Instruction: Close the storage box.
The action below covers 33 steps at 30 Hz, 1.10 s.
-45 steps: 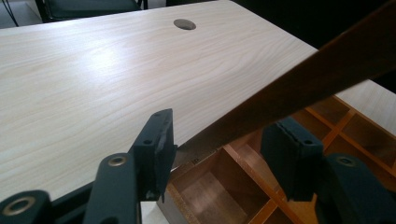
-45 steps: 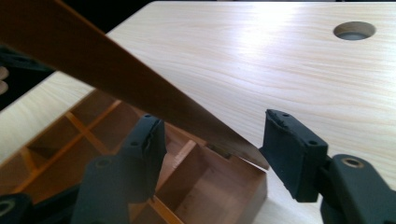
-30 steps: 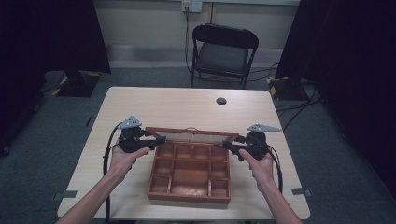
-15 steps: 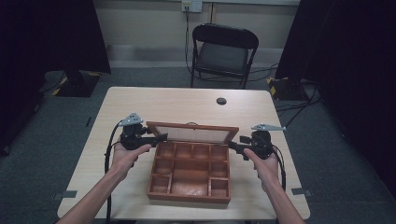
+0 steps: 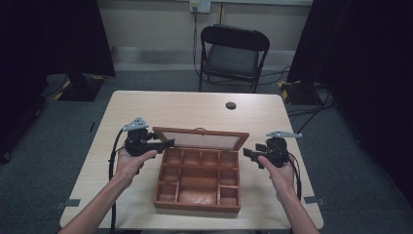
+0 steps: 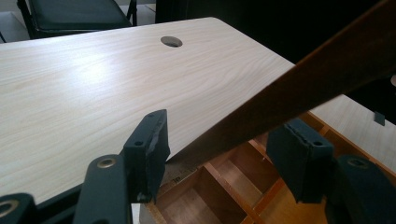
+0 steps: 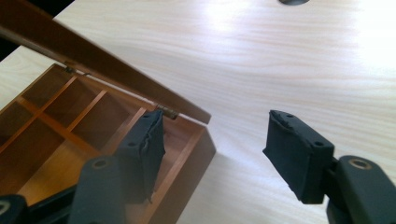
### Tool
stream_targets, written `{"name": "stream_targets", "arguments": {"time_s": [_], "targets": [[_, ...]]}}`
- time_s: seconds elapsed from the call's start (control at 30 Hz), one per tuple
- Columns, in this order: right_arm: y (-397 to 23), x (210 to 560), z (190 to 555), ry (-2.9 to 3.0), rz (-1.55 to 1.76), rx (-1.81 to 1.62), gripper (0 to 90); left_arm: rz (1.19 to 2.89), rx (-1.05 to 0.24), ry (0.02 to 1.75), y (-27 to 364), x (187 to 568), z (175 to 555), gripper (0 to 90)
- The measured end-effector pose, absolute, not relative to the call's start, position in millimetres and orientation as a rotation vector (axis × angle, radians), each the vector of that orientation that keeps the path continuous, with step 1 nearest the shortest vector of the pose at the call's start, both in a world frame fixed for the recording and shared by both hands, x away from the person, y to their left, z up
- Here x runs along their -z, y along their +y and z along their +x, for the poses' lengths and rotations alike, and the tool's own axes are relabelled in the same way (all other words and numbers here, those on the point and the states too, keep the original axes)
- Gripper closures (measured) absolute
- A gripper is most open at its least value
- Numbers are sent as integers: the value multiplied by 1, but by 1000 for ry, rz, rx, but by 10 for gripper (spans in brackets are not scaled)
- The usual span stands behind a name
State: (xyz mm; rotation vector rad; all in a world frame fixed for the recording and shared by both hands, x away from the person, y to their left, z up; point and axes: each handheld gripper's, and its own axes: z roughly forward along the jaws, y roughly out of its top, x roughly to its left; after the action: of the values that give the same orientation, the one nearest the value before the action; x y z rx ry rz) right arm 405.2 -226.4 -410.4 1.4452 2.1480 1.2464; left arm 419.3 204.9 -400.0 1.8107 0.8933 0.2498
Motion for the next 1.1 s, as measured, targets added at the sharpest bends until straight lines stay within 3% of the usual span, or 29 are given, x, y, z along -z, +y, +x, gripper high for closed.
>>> {"name": "stream_targets", "arguments": {"time_s": [0.47,0.67,0.73,1.1], "targets": [[-235,396,407,2080,1430,-1265,391,1838,-224,838,207,396,410,348],[-236,376,407,2094,1378,-1327,394,1834,-229,860,206,394,406,257],[-238,369,406,2091,1357,-1356,462,1848,-238,862,206,394,404,235],[-220,327,405,2199,1188,-1527,493,1885,-266,852,204,396,398,183]]}}
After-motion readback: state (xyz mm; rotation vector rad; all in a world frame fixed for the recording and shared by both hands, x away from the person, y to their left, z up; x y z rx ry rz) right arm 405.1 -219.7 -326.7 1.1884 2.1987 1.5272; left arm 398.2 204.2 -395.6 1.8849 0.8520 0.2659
